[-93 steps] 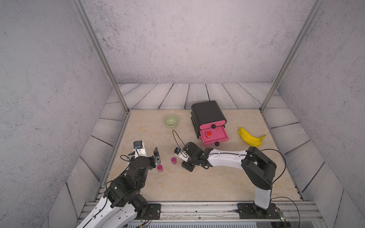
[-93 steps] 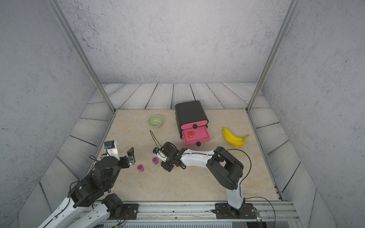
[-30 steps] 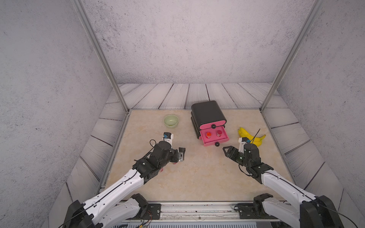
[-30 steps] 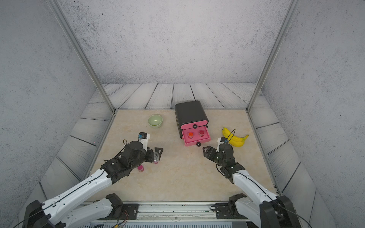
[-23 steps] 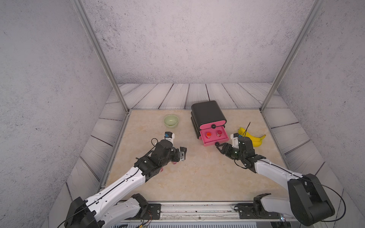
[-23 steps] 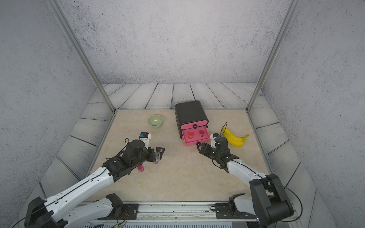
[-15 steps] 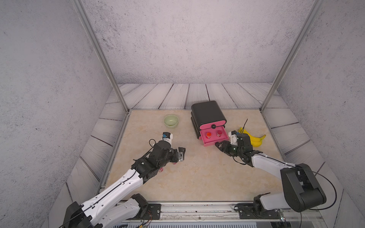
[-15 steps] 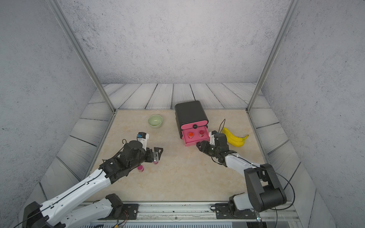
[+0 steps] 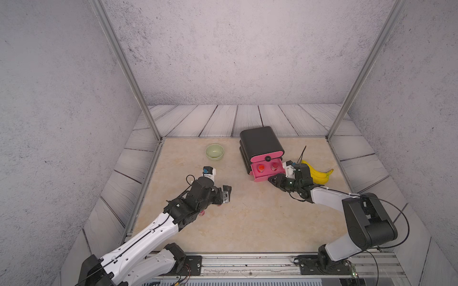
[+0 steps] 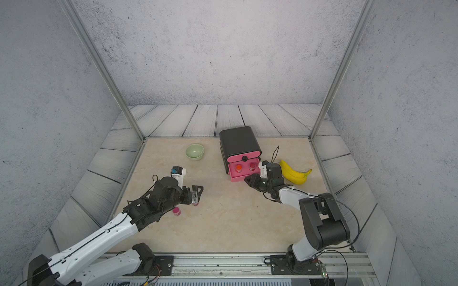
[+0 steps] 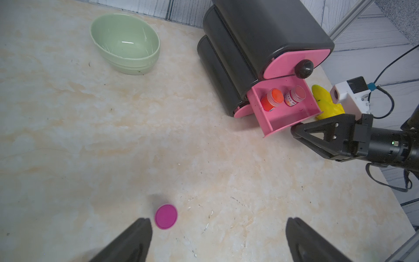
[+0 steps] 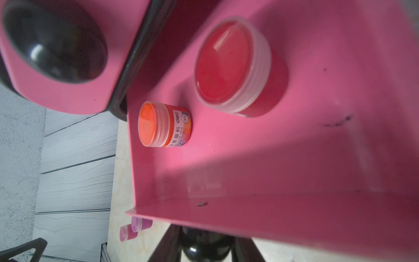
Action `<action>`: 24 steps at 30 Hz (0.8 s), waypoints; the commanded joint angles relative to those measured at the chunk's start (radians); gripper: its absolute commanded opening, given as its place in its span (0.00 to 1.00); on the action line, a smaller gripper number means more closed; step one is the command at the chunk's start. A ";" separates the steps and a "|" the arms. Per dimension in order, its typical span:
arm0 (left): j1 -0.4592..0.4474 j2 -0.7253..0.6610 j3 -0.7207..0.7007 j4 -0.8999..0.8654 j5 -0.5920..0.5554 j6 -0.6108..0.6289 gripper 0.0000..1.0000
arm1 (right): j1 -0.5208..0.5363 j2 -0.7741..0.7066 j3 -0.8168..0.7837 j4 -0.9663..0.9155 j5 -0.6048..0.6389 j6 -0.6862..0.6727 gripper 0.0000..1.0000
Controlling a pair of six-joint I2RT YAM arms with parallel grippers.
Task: Put the paint cans in the drawer according to color
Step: Close the drawer in the storage box.
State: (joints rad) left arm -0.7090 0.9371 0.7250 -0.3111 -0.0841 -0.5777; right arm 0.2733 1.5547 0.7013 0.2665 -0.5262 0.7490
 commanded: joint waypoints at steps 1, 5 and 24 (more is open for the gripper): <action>0.005 -0.019 0.026 -0.020 -0.022 0.023 0.99 | -0.005 0.030 0.046 0.033 -0.024 -0.010 0.34; 0.005 -0.028 0.022 -0.022 -0.039 0.033 0.99 | -0.008 0.038 0.094 0.016 -0.004 -0.004 0.34; 0.005 -0.026 0.035 -0.031 -0.058 0.071 0.99 | -0.015 0.239 0.273 0.164 0.075 0.170 0.44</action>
State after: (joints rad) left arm -0.7090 0.9184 0.7315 -0.3317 -0.1268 -0.5301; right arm 0.2649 1.7550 0.9424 0.3149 -0.4664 0.8719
